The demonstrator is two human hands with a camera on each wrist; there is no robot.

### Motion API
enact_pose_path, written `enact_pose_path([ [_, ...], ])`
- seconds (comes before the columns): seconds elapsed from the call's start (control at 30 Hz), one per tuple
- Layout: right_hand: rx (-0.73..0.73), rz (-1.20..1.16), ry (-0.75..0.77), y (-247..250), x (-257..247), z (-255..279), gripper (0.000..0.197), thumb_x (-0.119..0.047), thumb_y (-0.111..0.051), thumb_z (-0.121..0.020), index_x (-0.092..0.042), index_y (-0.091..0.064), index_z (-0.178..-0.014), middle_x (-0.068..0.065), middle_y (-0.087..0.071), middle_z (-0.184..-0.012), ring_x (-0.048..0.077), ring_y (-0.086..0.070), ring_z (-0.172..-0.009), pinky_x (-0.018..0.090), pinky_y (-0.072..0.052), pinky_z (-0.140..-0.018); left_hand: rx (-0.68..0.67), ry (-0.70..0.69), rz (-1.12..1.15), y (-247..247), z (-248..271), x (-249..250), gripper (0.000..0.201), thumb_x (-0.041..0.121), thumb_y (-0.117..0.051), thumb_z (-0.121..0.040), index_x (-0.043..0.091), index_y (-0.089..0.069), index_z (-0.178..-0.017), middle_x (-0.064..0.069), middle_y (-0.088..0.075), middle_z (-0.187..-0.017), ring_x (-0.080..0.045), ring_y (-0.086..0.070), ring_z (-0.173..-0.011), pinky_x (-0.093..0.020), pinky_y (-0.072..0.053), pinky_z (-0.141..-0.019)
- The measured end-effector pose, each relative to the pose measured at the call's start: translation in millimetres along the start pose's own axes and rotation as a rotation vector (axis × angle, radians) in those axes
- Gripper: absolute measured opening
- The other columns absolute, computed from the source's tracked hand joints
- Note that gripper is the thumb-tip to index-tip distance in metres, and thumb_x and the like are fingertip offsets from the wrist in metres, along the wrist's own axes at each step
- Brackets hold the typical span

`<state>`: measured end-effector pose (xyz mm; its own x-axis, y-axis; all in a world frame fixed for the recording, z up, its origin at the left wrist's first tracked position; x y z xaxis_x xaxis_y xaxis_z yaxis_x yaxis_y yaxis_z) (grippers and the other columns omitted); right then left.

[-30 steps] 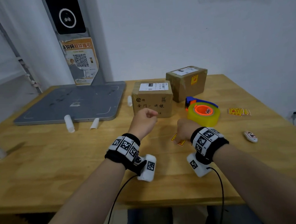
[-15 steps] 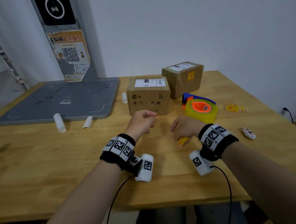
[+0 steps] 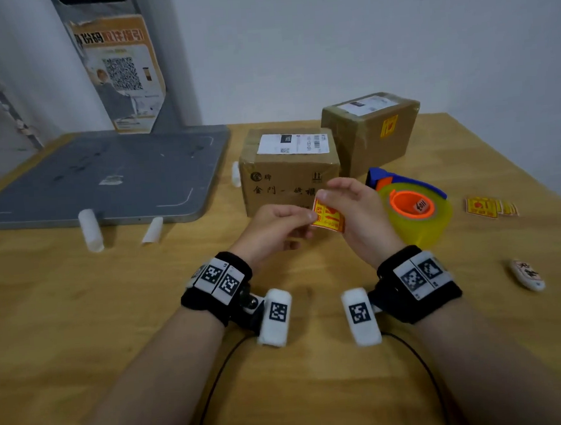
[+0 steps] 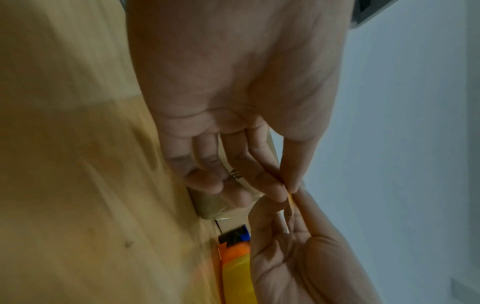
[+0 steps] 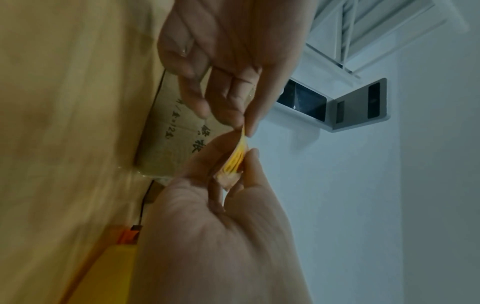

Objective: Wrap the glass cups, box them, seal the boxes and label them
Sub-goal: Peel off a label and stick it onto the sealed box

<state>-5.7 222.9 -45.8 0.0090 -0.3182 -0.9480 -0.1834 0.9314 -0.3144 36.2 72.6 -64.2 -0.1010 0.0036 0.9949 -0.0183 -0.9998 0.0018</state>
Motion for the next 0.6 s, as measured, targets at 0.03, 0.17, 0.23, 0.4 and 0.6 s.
enact_pose_path([
  [0.03, -0.004, -0.020, 0.001, -0.4, 2.3, -2.3, 0.020, 0.003, -0.071, -0.091, -0.008, -0.064, -0.105, 0.004, -0.076, -0.086, 0.020, -0.071, -0.078, 0.037, -0.060, -0.072, 0.029, -0.024, 0.006, 2.5, -4.6, 0.3, 0.009, 0.020, -0.072, -0.095, 0.015, -0.079, -0.096, -0.006, -0.075, -0.086, -0.017, -0.067, -0.082, -0.030, -0.050, -0.068],
  [0.17, -0.046, -0.073, -0.050, -4.7, 12.7, -6.4, 0.028, 0.003, -0.069, -0.093, -0.007, -0.060, -0.117, 0.009, -0.074, -0.092, 0.019, -0.064, -0.063, 0.031, -0.059, -0.057, 0.153, -0.097, 0.109, 11.9, -17.8, -2.9, 0.014, 0.020, -0.066, -0.099, 0.013, -0.076, -0.106, 0.001, -0.073, -0.083, -0.010, -0.065, -0.072, -0.031, -0.048, -0.067],
  [0.23, -0.028, -0.112, -0.064, -3.4, 17.5, -7.5, 0.027, 0.002, -0.069, -0.093, -0.010, -0.061, -0.116, 0.009, -0.073, -0.092, 0.016, -0.062, -0.063, 0.030, -0.058, -0.055, 0.154, -0.095, 0.179, 11.6, -17.8, -6.3, 0.015, 0.019, -0.063, -0.100, 0.013, -0.074, -0.108, 0.004, -0.072, -0.083, -0.010, -0.064, -0.072, -0.029, -0.046, -0.065],
  [0.4, -0.010, -0.185, -0.084, 0.5, 25.4, -9.0, 0.029, 0.001, -0.070, -0.093, -0.014, -0.061, -0.116, 0.007, -0.073, -0.089, 0.014, -0.060, -0.062, 0.029, -0.056, -0.056, 0.166, -0.101, 0.212, 12.8, -13.8, -13.0, 0.012, 0.021, -0.063, -0.100, 0.020, -0.076, -0.101, 0.008, -0.073, -0.084, -0.008, -0.063, -0.074, -0.026, -0.046, -0.065],
  [0.6, -0.061, -0.196, -0.074, -3.5, 30.3, -7.8, 0.032, 0.000, -0.070, -0.092, -0.013, -0.060, -0.120, 0.006, -0.073, -0.088, 0.013, -0.059, -0.062, 0.028, -0.054, -0.054, 0.145, -0.086, 0.236, 14.6, -17.8, -21.1, 0.015, 0.020, -0.062, -0.101, 0.017, -0.075, -0.108, 0.007, -0.071, -0.084, -0.010, -0.063, -0.074, -0.025, -0.046, -0.063],
])
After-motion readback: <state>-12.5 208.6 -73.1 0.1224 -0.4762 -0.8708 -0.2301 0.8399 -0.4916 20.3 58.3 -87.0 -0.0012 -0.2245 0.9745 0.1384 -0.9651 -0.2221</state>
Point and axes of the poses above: each hand's wrist, its own z-axis away from the middle knuckle, its own y-axis out of the back of the hand, x = y × z, the point moved 7 cm from there along -z, towards the middle knuckle
